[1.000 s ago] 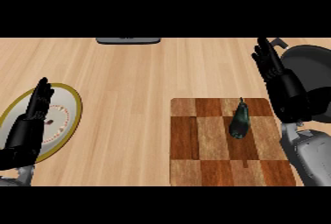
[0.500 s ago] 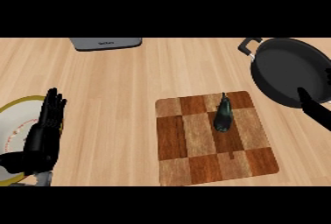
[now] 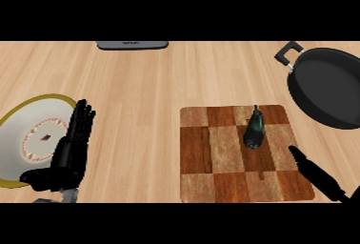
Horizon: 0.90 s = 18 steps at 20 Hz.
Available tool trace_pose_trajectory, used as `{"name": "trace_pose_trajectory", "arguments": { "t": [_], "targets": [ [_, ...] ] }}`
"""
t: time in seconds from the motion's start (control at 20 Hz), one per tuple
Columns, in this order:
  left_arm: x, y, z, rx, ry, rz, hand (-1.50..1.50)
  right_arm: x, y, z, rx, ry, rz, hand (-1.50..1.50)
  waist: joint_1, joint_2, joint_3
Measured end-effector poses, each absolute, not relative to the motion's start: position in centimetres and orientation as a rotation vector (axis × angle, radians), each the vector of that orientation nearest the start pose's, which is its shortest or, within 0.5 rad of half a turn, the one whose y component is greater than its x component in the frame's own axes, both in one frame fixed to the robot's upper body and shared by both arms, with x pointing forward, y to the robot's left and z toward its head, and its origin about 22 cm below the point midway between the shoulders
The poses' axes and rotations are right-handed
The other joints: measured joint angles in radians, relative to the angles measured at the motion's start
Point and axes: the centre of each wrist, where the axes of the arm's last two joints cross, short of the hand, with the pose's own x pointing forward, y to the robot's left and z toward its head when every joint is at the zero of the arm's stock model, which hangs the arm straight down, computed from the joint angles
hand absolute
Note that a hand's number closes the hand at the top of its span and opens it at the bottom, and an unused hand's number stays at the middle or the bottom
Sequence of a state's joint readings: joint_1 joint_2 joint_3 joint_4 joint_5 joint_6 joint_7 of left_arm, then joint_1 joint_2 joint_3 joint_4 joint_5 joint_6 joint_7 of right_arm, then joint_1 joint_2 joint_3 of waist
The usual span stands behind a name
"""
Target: Pick the eggplant from the cutting board and place it in the pot
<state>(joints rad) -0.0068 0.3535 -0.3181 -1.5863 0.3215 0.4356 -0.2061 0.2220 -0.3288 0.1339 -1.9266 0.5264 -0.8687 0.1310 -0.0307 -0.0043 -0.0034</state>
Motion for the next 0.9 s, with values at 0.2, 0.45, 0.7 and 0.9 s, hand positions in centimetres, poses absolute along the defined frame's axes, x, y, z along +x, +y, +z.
{"name": "trace_pose_trajectory", "arguments": {
  "t": [0.2,0.45,0.7,0.9],
  "targets": [
    [23.0,23.1,0.5,0.125,-1.698,0.041,0.0,16.8,-26.0,5.6,-1.144,-1.627,0.014,-1.5,0.016,0.004,-0.002],
    [23.5,23.0,0.6,0.112,-1.702,0.03,0.0,16.4,-25.5,5.7,-1.061,-1.338,0.219,-1.5,0.034,0.01,-0.004],
    [23.9,22.3,0.4,0.1,-1.706,0.02,0.0,18.8,-23.7,7.6,-1.013,-1.111,0.318,-1.5,0.047,0.01,-0.001],
    [23.8,22.4,0.8,0.094,-1.705,0.024,0.0,21.4,-21.4,8.6,-0.981,-1.026,0.357,-1.5,0.046,0.007,0.001]
  ]
}}
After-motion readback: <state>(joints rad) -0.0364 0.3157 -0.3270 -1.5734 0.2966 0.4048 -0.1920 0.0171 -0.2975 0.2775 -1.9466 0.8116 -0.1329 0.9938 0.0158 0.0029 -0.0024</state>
